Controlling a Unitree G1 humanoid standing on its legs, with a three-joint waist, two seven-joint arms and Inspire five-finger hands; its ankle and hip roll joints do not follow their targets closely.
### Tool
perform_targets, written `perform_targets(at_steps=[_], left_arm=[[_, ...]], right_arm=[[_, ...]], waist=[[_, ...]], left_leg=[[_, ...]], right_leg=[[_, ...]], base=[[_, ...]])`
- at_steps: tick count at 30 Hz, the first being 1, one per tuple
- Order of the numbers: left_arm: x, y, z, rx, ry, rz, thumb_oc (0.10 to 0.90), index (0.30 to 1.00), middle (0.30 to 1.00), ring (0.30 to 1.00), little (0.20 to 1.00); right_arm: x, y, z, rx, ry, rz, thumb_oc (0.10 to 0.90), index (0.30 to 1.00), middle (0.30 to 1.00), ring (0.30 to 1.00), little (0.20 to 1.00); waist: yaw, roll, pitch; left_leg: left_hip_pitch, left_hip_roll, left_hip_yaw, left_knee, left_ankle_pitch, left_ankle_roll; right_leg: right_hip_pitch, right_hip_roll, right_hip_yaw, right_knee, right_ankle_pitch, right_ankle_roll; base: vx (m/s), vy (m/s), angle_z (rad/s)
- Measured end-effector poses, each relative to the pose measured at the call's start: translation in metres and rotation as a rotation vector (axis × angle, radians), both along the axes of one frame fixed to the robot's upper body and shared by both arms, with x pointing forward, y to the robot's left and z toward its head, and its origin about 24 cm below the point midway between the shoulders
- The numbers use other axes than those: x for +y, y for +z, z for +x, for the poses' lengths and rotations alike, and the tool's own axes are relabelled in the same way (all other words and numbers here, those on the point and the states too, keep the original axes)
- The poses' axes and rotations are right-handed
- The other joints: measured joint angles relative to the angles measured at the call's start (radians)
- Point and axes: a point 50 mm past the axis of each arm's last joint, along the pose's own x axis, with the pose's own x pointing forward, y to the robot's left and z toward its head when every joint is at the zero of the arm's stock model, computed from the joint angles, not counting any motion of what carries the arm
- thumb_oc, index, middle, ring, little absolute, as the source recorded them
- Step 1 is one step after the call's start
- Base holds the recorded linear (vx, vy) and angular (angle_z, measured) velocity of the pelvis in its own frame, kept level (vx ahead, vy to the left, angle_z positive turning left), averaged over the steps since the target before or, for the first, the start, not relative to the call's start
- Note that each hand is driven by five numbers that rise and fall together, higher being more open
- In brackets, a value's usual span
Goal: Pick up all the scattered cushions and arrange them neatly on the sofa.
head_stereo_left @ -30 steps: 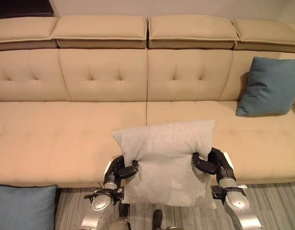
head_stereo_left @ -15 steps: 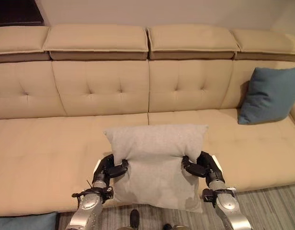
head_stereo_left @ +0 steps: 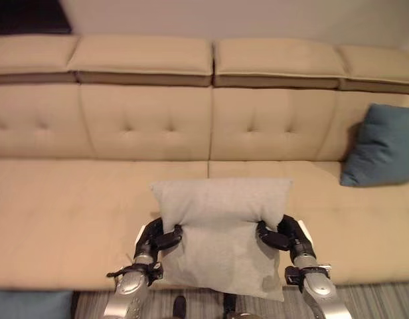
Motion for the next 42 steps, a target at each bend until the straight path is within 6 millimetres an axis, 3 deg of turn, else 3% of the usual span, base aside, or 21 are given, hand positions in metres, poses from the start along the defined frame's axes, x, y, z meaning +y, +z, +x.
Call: perform_targets(at_steps=[3, 5, 7, 10, 12, 17, 23, 29, 30, 33, 37, 40, 41, 42], left_arm=[[-0.001, -0.001, -0.002, 0.005, 0.001, -0.003, 0.4, 0.3, 0.3, 0.3, 0.3], [-0.004, 0.0, 0.0, -0.003, -0.009, -0.008, 0.4, 0.3, 0.3, 0.3, 0.3], [-0.007, 0.001, 0.002, -0.008, -0.019, -0.011, 0.4, 0.3, 0.3, 0.3, 0.3], [-0.007, 0.001, 0.001, -0.005, -0.02, -0.011, 0.4, 0.3, 0.3, 0.3, 0.3], [-0.009, 0.0, 0.001, -0.003, -0.024, -0.016, 0.4, 0.3, 0.3, 0.3, 0.3], [0.0, 0.005, 0.003, -0.021, -0.013, 0.005, 0.4, 0.3, 0.3, 0.3, 0.3], [0.007, 0.015, 0.008, -0.063, -0.007, 0.02, 0.4, 0.3, 0.3, 0.3, 0.3], [0.004, 0.051, 0.049, -0.206, 0.022, 0.043, 0.4, 0.3, 0.3, 0.3, 0.3], [0.001, 0.064, 0.066, -0.25, 0.039, 0.055, 0.4, 0.3, 0.3, 0.3, 0.3], [-0.005, 0.085, 0.095, -0.308, 0.061, 0.1, 0.4, 0.3, 0.3, 0.3, 0.3], [-0.015, 0.148, 0.149, -0.458, 0.114, 0.187, 0.4, 0.3, 0.3, 0.3, 0.3], [-0.017, 0.181, 0.165, -0.544, 0.15, 0.221, 0.4, 0.3, 0.3, 0.3, 0.3], [-0.018, 0.2, 0.175, -0.579, 0.166, 0.252, 0.4, 0.3, 0.3, 0.3, 0.3], [-0.018, 0.209, 0.177, -0.604, 0.175, 0.254, 0.4, 0.3, 0.3, 0.3, 0.3]], right_arm=[[0.0, 0.006, 0.007, -0.025, 0.01, -0.01, 0.4, 0.3, 0.3, 0.3, 0.3], [-0.003, 0.005, 0.005, -0.019, 0.0, -0.012, 0.4, 0.3, 0.3, 0.3, 0.3], [-0.006, 0.005, 0.004, -0.019, -0.013, -0.014, 0.4, 0.3, 0.3, 0.3, 0.3], [-0.007, 0.005, 0.003, -0.017, -0.015, -0.016, 0.4, 0.3, 0.3, 0.3, 0.3], [-0.009, 0.005, 0.003, -0.014, -0.013, -0.025, 0.4, 0.3, 0.3, 0.3, 0.3], [0.0, 0.0, -0.002, 0.003, 0.005, -0.002, 0.4, 0.3, 0.3, 0.3, 0.3], [0.006, 0.008, 0.01, -0.036, 0.03, -0.005, 0.4, 0.3, 0.3, 0.3, 0.3], [0.017, 0.054, 0.059, -0.231, 0.011, -0.046, 0.4, 0.3, 0.3, 0.3, 0.3], [0.021, 0.069, 0.077, -0.283, -0.007, -0.06, 0.4, 0.3, 0.3, 0.3, 0.3], [0.026, 0.089, 0.104, -0.338, -0.051, -0.094, 0.4, 0.3, 0.3, 0.3, 0.3], [0.037, 0.145, 0.152, -0.464, -0.123, -0.147, 0.4, 0.3, 0.3, 0.3, 0.3], [0.039, 0.178, 0.165, -0.548, -0.16, -0.181, 0.4, 0.3, 0.3, 0.3, 0.3], [0.042, 0.197, 0.172, -0.587, -0.16, -0.212, 0.4, 0.3, 0.3, 0.3, 0.3], [0.045, 0.203, 0.173, -0.61, -0.159, -0.213, 0.4, 0.3, 0.3, 0.3, 0.3]], waist=[[-0.01, 0.011, 0.0], [-0.02, 0.007, 0.003], [-0.021, 0.003, 0.006], [-0.029, 0.018, 0.006], [-0.034, 0.068, 0.005], [-0.03, 0.062, 0.006], [-0.007, 0.06, 0.006], [-0.013, 0.056, 0.001], [-0.019, 0.057, 0.001], [-0.015, 0.058, 0.001], [-0.01, 0.075, 0.012], [-0.007, 0.102, 0.03], [-0.007, 0.106, 0.033], [-0.009, 0.105, 0.033]], left_leg=[[-0.004, 0.022, 0.021, 0.032, 0.004, -0.004], [-0.014, 0.033, 0.031, 0.046, -0.007, -0.002], [-0.025, 0.04, 0.048, 0.027, -0.004, -0.006], [-0.021, 0.049, 0.02, -0.045, 0.004, -0.007], [0.038, 0.068, 0.023, -0.131, 0.023, -0.006], [0.099, 0.015, 0.047, -0.194, 0.029, 0.008], [0.092, 0.008, 0.056, -0.194, 0.022, 0.019], [-0.102, 0.012, 0.077, -0.169, 0.041, 0.04], [-0.156, 0.01, 0.083, -0.158, 0.046, 0.045], [-0.216, 0.006, 0.095, -0.138, 0.053, 0.046], [-0.324, 0.006, 0.095, -0.128, 0.073, 0.045], [-0.337, 0.003, 0.091, -0.125, 0.075, 0.045], [-0.348, 0.003, 0.089, -0.125, 0.075, 0.045], [-0.353, 0.003, 0.087, -0.125, 0.075, 0.045]], right_leg=[[0.017, 0.021, -0.007, 0.001, -0.013, -0.023], [0.033, 0.024, -0.006, 0.0, -0.034, -0.053], [0.032, 0.021, -0.008, 0.0, -0.037, -0.058], [0.036, 0.033, 0.003, 0.0, -0.043, -0.048], [0.047, 0.061, 0.016, 0.001, -0.044, -0.019], [0.071, 0.008, 0.031, 0.0, -0.053, 0.015], [0.059, 0.002, 0.057, 0.001, -0.053, 0.019], [-0.145, 0.005, 0.086, 0.016, -0.013, 0.022], [-0.197, 0.002, 0.095, 0.018, 0.001, 0.025], [-0.255, -0.004, 0.108, 0.024, 0.013, 0.025], [-0.357, -0.004, 0.108, 0.022, 0.044, 0.024], [-0.367, -0.007, 0.107, 0.022, 0.045, 0.024], [-0.377, -0.007, 0.106, 0.021, 0.045, 0.024], [-0.381, -0.006, 0.106, 0.02, 0.045, 0.024]], base=[[0.09, -0.027, -0.01], [0.16, 0.001, 0.09], [0.13, 0.037, -0.03], [0.18, 0.081, -0.2], [0.17, 0.096, -0.29], [0.11, 0.083, -0.06], [-0.02, 0.05, -0.05], [-0.15, 0.051, -0.15], [-0.17, 0.043, -0.12], [-0.1, 0.017, -0.1], [-0.08, 0.012, 0.0], [-0.05, 0.002, 0.03], [-0.04, -0.015, 0.02], [-0.03, -0.007, 0.02]])
